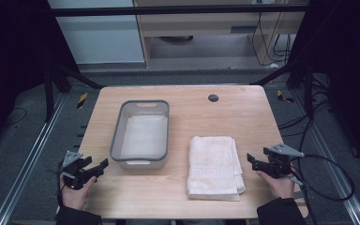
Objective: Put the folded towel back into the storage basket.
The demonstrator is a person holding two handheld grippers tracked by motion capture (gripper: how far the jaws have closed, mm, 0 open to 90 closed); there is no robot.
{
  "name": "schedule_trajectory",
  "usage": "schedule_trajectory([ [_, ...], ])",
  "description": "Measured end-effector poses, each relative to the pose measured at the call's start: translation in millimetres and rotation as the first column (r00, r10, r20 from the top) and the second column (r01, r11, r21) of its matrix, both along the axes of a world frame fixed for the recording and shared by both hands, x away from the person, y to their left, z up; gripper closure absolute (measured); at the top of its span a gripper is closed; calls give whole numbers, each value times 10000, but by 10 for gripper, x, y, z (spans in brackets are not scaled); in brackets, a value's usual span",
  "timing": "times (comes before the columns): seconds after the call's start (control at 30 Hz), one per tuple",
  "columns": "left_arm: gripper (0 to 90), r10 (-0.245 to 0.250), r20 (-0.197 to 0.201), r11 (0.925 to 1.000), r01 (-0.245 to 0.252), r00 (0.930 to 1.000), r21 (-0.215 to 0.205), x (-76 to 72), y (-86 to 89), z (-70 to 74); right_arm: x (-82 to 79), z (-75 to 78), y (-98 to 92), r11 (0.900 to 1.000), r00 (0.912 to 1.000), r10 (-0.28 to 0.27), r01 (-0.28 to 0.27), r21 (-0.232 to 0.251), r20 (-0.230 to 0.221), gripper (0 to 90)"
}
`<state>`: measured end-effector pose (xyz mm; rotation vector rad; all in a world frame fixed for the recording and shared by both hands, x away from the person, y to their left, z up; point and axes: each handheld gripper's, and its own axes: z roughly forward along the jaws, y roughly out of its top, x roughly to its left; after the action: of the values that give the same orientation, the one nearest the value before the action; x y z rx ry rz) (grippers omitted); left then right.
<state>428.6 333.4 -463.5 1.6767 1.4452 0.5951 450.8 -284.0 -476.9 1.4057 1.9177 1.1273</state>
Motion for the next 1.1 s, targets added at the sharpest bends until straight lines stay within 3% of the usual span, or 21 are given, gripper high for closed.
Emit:
schedule_trajectory([
  [0.07,270,44,101,9999,-43,9999,-93,-15,6,12,-13,15,16,9999,9999,5,-3,-136,164,266],
  [0.47,278,-61,719,9999,71,9974,-138,-60,-33,104,-40,45,30,9999,9998,104,-105,59,153,302],
  [0.63,280,-68,730,10000,72,9973,-50,-55,-48,119,-49,76,33,9999,9996,141,-139,-69,230,312],
  [0.93,282,-76,1219,9993,122,9925,-365,-107,-131,251,-80,167,28,9996,9985,257,-264,135,491,356],
  [1.1,283,-219,1347,9993,258,9906,-277,-103,-185,291,-74,192,28,9993,9981,303,-313,188,529,365],
])
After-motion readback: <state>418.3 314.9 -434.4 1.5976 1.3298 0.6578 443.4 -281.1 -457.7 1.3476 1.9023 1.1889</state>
